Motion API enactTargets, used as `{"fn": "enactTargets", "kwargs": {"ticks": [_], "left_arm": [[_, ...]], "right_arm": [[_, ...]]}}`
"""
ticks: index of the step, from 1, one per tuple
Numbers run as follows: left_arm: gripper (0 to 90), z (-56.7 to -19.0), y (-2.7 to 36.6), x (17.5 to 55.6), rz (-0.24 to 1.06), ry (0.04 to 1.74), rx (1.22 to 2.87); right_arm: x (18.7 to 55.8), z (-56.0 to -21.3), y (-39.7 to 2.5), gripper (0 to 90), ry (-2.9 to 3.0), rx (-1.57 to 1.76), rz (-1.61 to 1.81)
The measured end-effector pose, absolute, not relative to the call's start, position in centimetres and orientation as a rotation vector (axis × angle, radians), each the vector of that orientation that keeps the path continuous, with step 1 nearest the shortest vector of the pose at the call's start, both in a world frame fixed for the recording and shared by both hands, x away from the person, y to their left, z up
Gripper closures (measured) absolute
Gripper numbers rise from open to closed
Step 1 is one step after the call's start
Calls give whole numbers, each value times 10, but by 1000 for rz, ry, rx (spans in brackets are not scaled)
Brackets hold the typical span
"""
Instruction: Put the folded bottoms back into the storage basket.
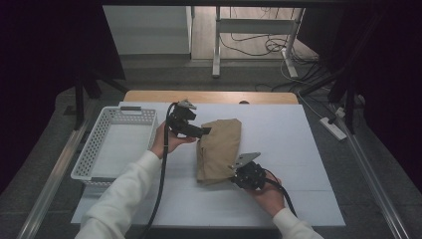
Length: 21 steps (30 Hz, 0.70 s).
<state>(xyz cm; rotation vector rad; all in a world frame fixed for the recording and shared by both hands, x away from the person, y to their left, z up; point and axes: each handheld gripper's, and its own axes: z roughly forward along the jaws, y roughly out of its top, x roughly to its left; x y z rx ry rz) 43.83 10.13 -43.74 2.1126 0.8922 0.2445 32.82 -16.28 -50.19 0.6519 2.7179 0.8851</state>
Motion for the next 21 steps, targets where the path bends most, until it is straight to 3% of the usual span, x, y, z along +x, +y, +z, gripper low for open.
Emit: {"fn": "enactTargets", "kwargs": {"ticks": [21], "left_arm": [[132,-465,89,473,215,970,2168]], "right_arm": [[329,-503,-163,826,2723,652,886]]}}
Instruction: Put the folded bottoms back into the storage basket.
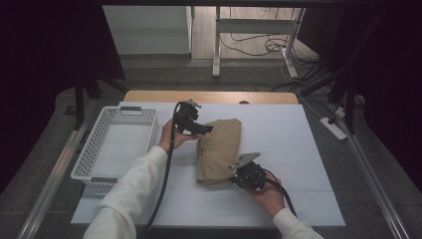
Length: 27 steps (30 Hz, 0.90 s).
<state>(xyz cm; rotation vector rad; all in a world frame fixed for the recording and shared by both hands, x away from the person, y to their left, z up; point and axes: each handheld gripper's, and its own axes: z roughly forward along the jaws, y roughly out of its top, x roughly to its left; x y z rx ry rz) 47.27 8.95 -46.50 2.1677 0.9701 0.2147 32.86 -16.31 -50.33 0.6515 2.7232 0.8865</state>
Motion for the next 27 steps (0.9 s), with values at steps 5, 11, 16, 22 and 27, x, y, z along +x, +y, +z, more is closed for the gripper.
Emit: {"fn": "enactTargets", "kwargs": {"ticks": [5,11,16,22,27], "left_arm": [[136,-474,85,480,210,982,2185],[137,-483,81,486,189,995,2199],[137,-486,78,488,175,998,2203],[137,-491,74,492,165,1007,2213],[136,-496,72,495,153,1019,2218]], "right_arm": [[329,-504,-163,827,2723,650,886],[329,-504,-164,826,2725,651,886],[329,-504,-164,826,2727,649,881],[329,-504,-163,826,2727,649,881],[329,-505,-164,826,2728,651,887]]}}
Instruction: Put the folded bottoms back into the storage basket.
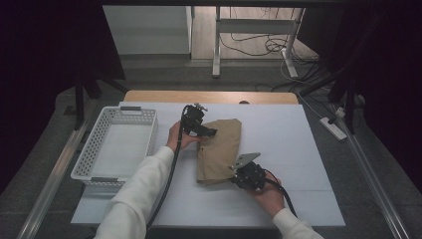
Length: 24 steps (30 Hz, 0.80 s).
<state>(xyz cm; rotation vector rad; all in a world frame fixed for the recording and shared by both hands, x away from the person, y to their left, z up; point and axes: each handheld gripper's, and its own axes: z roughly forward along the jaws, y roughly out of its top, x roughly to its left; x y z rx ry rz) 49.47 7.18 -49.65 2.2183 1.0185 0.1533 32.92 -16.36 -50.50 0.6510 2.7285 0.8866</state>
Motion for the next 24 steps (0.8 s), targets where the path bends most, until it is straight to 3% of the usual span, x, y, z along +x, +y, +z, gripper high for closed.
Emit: {"fn": "enactTargets", "kwargs": {"ticks": [24], "left_arm": [[104,-516,61,511,111,1064,2248]], "right_arm": [[330,-507,-164,826,2733,662,887]]}}
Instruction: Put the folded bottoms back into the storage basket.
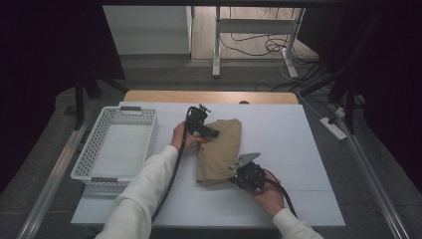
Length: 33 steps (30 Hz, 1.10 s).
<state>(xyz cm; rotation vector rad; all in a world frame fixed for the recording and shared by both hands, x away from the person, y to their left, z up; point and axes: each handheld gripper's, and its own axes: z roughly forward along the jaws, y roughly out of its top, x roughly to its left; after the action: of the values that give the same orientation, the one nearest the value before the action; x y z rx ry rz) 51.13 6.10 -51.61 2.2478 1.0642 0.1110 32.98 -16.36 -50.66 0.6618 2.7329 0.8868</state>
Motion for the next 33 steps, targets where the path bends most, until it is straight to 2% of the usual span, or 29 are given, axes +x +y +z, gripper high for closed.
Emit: {"fn": "enactTargets", "kwargs": {"ticks": [6,22,24,28,33], "left_arm": [[91,-519,59,515,102,1064,2259],[133,-526,56,519,37,1027,2255],[187,-525,58,518,18,1004,2254],[437,-524,57,516,-58,950,2254],[638,-521,53,513,-55,905,2279]], "right_arm": [[330,-507,-163,826,2734,662,882],[329,-507,-163,826,2733,658,876],[329,-507,-163,826,2733,659,876],[330,-507,-163,826,2734,659,874],[329,-507,-163,826,2734,657,876]]}}
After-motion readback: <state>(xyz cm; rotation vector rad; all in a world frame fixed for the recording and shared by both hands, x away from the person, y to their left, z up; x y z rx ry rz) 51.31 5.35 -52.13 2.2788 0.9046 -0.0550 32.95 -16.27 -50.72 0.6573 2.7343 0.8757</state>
